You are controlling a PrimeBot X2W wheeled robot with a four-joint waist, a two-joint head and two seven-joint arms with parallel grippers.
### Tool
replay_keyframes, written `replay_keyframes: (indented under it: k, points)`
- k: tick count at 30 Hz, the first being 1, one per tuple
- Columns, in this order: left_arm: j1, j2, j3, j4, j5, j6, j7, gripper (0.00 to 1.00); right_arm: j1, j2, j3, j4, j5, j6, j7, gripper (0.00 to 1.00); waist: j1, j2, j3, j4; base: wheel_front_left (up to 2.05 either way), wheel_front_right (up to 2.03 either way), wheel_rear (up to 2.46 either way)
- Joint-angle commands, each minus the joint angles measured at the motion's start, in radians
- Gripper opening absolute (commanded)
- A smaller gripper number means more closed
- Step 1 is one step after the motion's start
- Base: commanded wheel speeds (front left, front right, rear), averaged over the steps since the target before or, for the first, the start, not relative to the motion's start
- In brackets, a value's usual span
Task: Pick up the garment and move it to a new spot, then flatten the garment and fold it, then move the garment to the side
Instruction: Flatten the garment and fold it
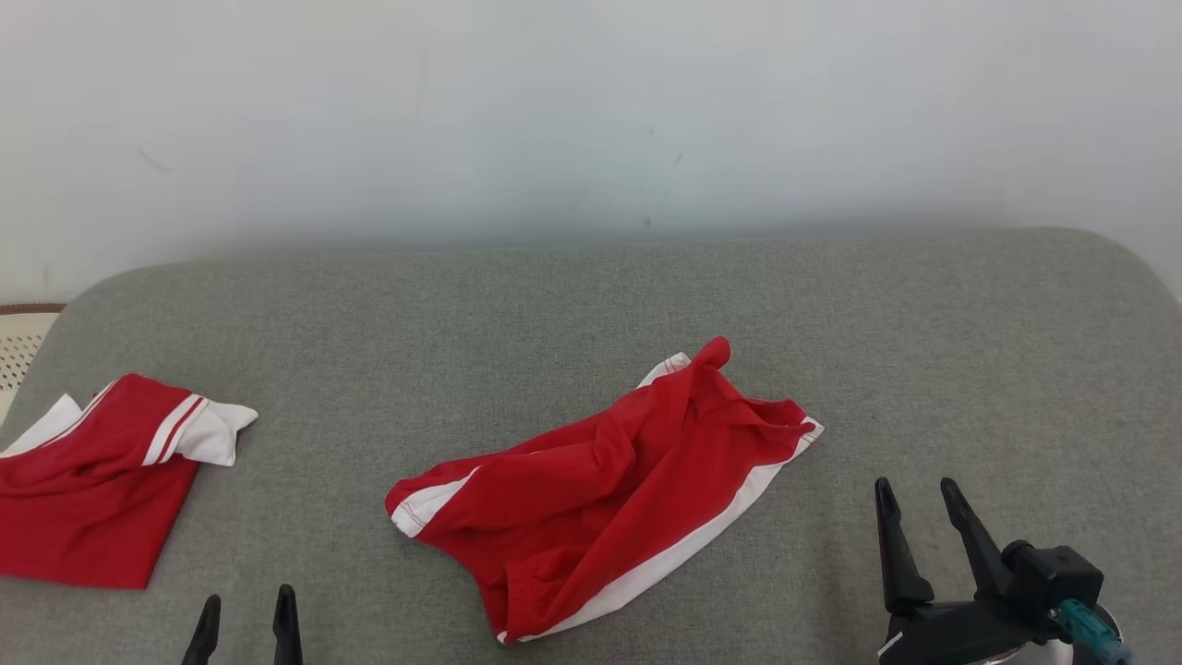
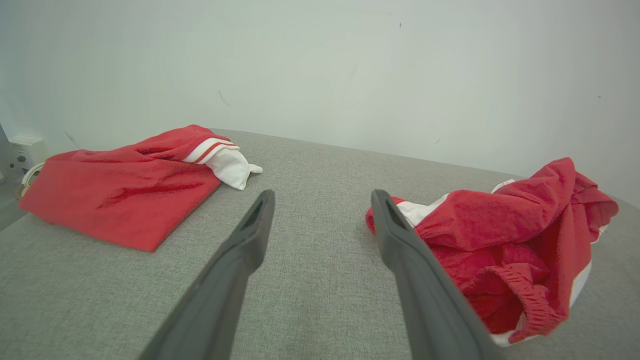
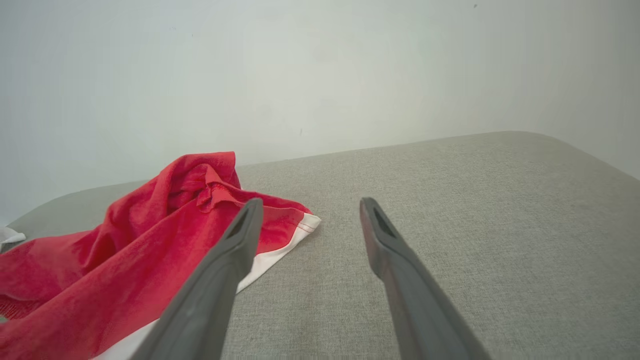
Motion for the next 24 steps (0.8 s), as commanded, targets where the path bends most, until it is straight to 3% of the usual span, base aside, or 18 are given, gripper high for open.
replay_keyframes:
  k: [1, 24]
  points:
    - [0.015, 0.000, 0.006, 0.005, 0.008, 0.005, -0.002, 1.00, 0.016, -0.001, 0.009, -0.010, 0.002, 0.000, -0.003, 1.00, 0.0001, 0.0000, -0.005, -0.004, 0.00, 0.00, 0.00]
    - [0.019, 0.000, 0.048, 0.044, 0.034, 0.002, -0.002, 1.00, 0.064, -0.014, 0.033, -0.039, -0.011, 0.000, -0.003, 1.00, 0.0001, 0.0000, -0.029, -0.016, 0.00, 0.00, 0.00]
